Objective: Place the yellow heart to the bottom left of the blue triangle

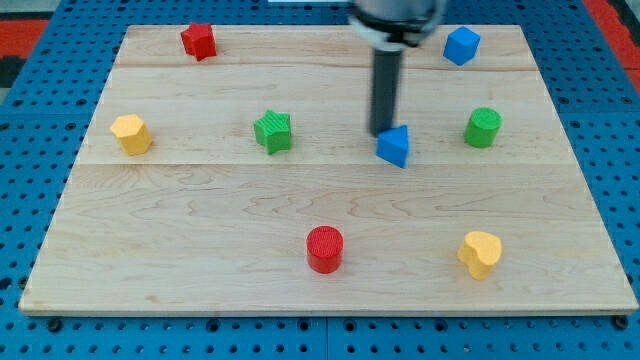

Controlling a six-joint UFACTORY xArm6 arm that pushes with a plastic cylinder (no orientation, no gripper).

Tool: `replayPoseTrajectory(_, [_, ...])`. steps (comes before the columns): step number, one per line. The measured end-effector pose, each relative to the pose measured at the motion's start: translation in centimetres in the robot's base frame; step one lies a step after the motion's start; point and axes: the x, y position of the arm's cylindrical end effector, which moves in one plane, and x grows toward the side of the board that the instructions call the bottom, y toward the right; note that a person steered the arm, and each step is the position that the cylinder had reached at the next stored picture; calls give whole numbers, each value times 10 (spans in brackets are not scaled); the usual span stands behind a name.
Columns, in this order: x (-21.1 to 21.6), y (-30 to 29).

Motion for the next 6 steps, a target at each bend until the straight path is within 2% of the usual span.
replayPoseTrajectory(1, [4,48])
replayPoseTrajectory(2, [71,81])
replayPoseTrajectory(3, [127,140])
replayPoseTrajectory(4, [214,135])
replayPoseTrajectory(5, [203,78])
replayPoseTrajectory(6, [155,9])
